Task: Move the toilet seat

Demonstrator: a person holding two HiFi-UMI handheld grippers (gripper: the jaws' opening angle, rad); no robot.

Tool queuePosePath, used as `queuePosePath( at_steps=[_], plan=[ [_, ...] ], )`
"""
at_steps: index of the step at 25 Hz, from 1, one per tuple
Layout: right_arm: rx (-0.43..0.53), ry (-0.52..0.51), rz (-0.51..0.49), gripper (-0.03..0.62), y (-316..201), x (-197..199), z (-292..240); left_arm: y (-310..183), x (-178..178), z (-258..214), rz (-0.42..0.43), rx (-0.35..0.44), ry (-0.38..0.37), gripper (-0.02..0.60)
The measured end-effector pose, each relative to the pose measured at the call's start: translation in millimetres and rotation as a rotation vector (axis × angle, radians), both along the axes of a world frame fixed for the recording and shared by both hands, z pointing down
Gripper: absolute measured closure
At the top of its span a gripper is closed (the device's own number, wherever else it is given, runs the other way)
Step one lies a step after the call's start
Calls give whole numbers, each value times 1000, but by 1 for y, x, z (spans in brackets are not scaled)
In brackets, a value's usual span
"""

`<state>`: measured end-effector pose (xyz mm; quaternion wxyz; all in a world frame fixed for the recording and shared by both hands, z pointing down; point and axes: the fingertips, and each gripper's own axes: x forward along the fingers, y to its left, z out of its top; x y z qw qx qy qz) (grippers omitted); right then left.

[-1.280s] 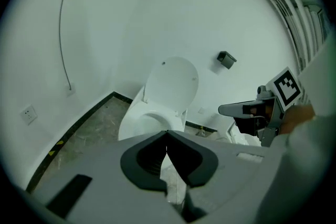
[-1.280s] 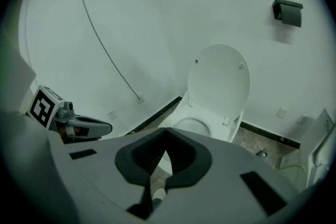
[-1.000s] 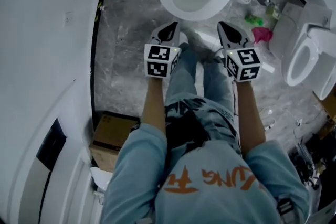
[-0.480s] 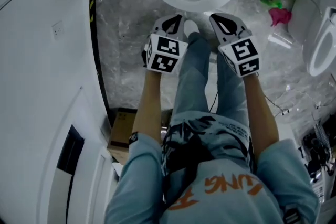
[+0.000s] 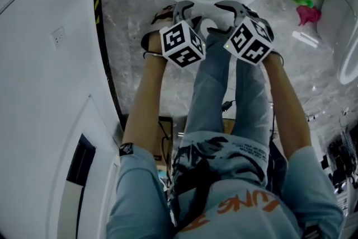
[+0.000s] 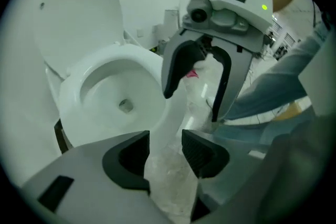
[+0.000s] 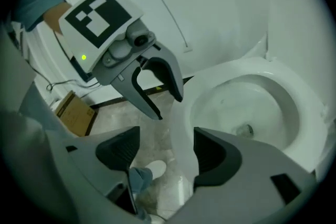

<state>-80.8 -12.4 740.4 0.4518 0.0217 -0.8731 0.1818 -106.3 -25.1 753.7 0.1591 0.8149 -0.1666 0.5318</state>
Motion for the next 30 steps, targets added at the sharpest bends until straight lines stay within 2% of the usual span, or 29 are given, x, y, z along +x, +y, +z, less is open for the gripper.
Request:
queuePosePath(
  at_steps=[3,5,9,12,13,15,17,20,26,30],
  plan=[
    [38,51,-153,267,-5,-1,19,-7,-1,13,173,37,-85,366],
    [66,98,-251,267,-7,1,34,-13,1,19,247,54,-105,348],
    [81,160,-434,252,0,4,58,-10,4,36,371,27,-140,317],
    [101,221,-550,250,0,11,72,-10,6,46,411,33,-156,296],
    [113,237,-566,264,-2,11,75,-10,6,48,415,35,-154,295],
    [148,271,-579,349,-6,12,78,-9,7,50,427,38,-145,291],
    [163,305,-568,358,-7,12,80,-7,8,52,440,46,-141,288],
    [131,333,-563,364,-3,13,77,-3,9,51,466,56,-142,288],
    [77,287,-546,367,-2,9,42,-8,7,31,498,120,-146,288],
    [26,238,-530,368,-4,13,12,-21,8,8,534,247,-174,294]
  ],
)
